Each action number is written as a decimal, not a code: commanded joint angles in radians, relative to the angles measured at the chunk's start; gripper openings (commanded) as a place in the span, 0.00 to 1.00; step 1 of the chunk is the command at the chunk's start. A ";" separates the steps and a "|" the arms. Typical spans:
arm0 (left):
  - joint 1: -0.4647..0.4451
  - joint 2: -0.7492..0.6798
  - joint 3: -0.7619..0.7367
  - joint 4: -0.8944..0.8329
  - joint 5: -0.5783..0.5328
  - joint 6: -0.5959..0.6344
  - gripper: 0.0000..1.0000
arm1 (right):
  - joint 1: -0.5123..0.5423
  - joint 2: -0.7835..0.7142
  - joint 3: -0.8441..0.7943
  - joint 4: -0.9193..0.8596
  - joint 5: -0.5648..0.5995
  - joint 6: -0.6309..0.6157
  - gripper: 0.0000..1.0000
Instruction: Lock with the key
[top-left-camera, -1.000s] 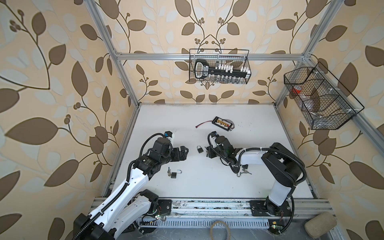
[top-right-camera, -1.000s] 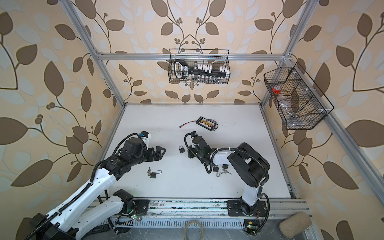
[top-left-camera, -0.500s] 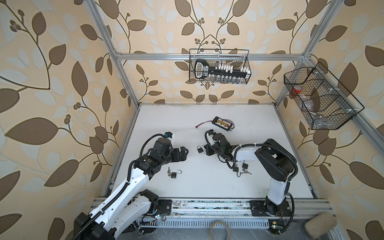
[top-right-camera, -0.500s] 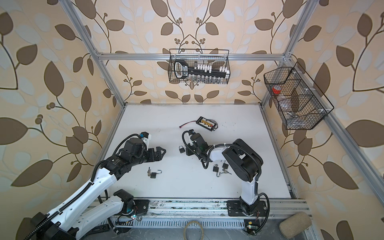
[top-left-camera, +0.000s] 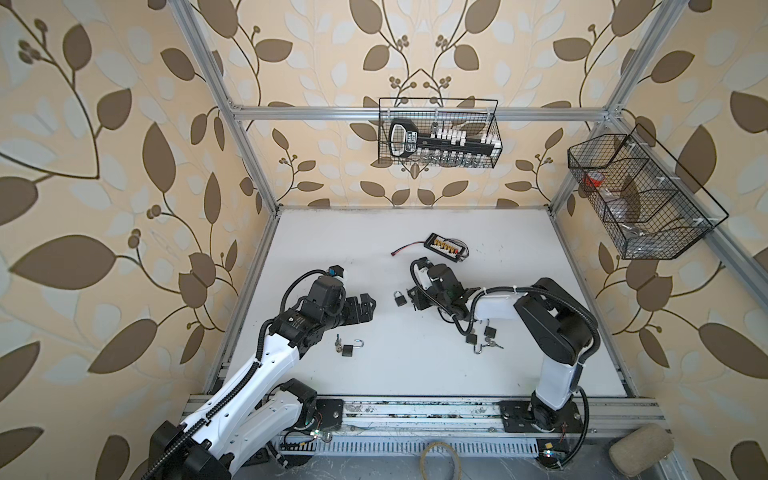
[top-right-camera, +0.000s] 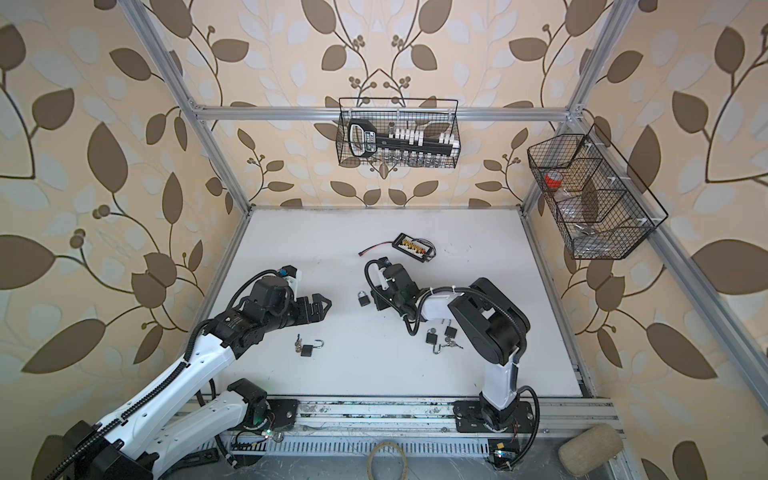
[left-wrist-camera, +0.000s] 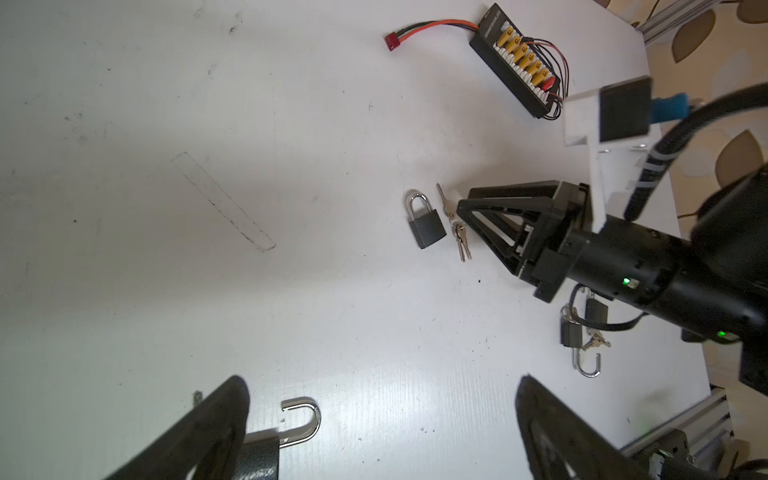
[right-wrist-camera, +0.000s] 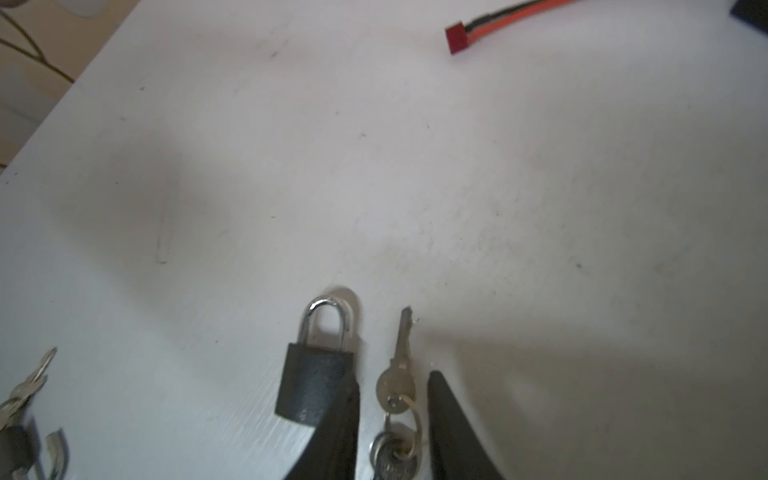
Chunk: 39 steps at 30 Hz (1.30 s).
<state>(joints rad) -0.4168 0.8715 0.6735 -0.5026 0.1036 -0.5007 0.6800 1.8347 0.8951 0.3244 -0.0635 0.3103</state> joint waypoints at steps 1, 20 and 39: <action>0.039 -0.035 0.031 -0.011 -0.008 -0.023 0.99 | 0.073 -0.110 -0.046 0.025 -0.010 -0.148 0.36; 0.683 -0.062 0.100 -0.088 0.583 -0.013 0.99 | 0.420 0.099 0.142 -0.059 -0.226 -0.465 0.50; 0.863 -0.010 0.123 -0.075 0.698 0.027 0.99 | 0.455 0.329 0.447 -0.308 -0.179 -0.562 0.50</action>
<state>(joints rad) 0.4320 0.8570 0.7452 -0.5987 0.7380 -0.4995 1.1259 2.1345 1.2976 0.0841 -0.2546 -0.2230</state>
